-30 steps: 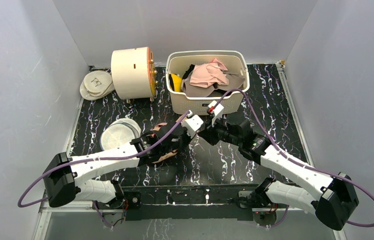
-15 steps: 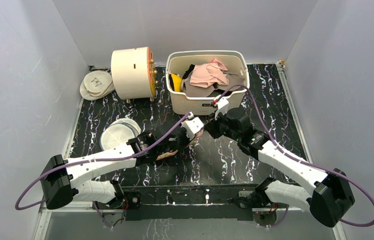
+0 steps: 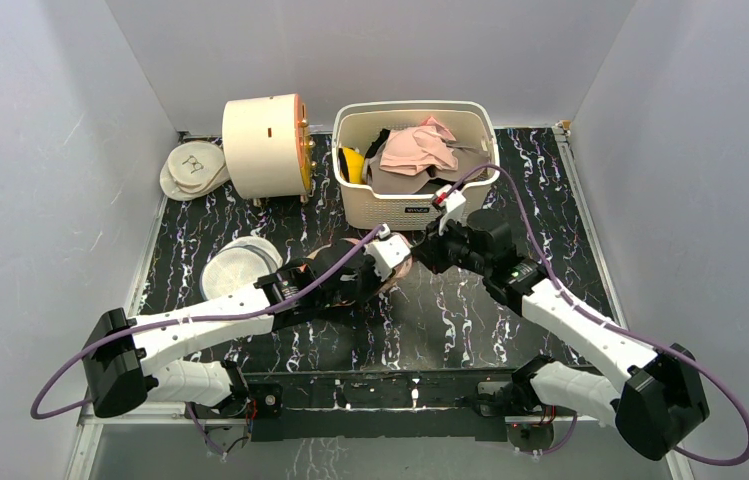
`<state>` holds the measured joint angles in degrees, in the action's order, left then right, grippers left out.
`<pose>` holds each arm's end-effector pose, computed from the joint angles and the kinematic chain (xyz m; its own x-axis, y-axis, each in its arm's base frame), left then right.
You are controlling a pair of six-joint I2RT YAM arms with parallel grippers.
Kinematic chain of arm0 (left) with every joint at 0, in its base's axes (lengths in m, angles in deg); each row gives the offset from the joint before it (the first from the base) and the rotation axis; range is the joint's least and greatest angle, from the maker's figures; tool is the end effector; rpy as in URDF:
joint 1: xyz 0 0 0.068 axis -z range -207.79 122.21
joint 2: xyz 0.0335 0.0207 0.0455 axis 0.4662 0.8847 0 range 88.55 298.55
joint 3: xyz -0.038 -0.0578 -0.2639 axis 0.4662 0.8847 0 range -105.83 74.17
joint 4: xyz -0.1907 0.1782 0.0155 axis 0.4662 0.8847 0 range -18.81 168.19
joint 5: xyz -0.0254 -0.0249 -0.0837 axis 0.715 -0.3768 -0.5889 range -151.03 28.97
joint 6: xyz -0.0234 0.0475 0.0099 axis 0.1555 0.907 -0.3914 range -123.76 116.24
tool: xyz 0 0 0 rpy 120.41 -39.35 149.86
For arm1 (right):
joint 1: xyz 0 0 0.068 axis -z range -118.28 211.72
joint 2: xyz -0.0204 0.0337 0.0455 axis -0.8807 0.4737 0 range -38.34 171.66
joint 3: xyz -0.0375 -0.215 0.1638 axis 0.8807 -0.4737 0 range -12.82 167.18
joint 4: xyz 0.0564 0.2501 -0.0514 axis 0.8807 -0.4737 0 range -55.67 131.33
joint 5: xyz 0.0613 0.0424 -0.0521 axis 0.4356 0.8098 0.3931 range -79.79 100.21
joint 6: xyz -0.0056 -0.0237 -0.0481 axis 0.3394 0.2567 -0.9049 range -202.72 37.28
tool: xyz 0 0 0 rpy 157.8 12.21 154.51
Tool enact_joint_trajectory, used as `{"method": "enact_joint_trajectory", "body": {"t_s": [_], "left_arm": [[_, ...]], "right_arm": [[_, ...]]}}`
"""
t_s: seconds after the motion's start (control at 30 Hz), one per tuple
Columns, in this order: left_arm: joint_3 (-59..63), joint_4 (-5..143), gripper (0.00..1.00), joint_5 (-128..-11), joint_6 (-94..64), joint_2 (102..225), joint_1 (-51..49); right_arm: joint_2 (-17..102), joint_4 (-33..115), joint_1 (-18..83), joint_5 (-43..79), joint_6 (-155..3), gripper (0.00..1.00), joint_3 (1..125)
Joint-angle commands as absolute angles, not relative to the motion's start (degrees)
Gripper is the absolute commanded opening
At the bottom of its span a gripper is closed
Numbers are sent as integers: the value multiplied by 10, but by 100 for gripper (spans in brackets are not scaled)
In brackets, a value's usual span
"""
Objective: Unzip the laundry bag and remove the bra
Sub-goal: Unzip the laundry bag at the center of the board.
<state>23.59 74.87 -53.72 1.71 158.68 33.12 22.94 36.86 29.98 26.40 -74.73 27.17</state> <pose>0.1409 -0.2440 0.2933 -0.1136 0.3987 -0.9100 0.8245 0.5489 0.1376 0.1994 0.1350 0.2650 -0.4659 -0.1314 -0.8750 -0.6605 0.7097 0.2451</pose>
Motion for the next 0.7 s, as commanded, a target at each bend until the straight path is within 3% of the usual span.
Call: {"method": "enact_joint_trajectory", "body": {"t_s": [0.0,0.37,0.67], "left_arm": [[214,755,23,-516,12,1588,332],[222,747,53,-567,12,1560,331],[226,745,55,-526,10,1561,331]], "right_arm": [[196,411,295,310,-739,0,283],[208,421,215,286,-715,0,296],[206,427,201,279,-709,0,297]]}}
